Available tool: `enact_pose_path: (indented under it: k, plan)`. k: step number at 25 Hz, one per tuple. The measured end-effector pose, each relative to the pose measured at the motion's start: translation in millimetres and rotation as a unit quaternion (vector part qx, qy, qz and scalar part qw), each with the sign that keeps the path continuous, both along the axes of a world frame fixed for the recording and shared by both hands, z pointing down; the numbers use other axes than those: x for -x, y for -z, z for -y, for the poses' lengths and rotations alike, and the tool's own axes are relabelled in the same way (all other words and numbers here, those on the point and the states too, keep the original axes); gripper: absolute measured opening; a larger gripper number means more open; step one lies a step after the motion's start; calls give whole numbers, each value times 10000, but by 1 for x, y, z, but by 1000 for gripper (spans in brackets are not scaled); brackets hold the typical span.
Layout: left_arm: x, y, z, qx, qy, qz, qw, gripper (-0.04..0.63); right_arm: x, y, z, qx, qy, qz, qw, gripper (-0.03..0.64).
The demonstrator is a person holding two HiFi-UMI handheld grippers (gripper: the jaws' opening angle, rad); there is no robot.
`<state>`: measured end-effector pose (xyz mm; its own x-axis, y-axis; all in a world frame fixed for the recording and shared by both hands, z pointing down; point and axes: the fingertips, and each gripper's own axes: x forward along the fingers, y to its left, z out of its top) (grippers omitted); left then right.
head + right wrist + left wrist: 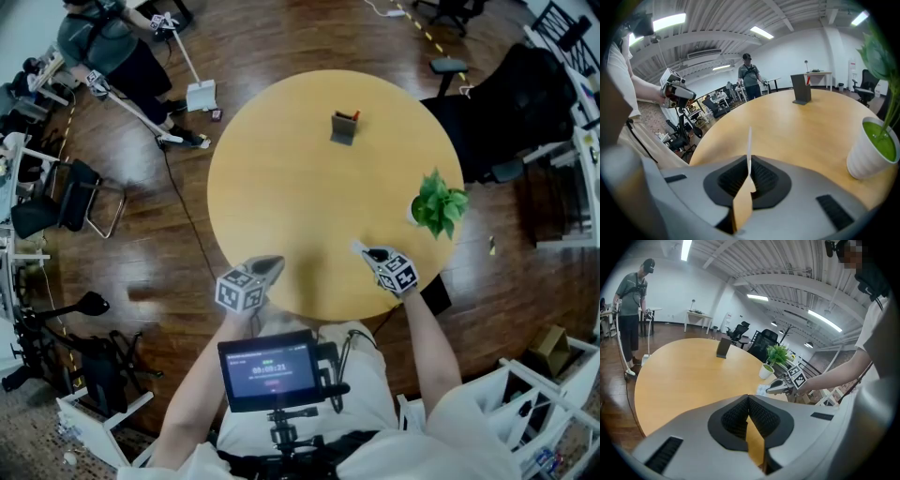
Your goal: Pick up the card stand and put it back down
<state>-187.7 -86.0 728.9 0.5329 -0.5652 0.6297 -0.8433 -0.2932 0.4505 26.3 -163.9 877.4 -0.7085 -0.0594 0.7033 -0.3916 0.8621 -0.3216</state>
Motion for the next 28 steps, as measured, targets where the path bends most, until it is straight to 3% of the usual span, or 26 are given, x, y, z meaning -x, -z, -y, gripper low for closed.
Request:
enact_pose_path:
  k: [19, 28]
  plan:
    - [-5, -4, 9, 97, 67, 139, 9998, 0, 0, -28, 9, 107, 537, 4, 9985, 32]
    - [-6, 2, 5, 117, 43, 248, 9996, 0, -3, -37, 17, -92, 438, -187, 9988, 70]
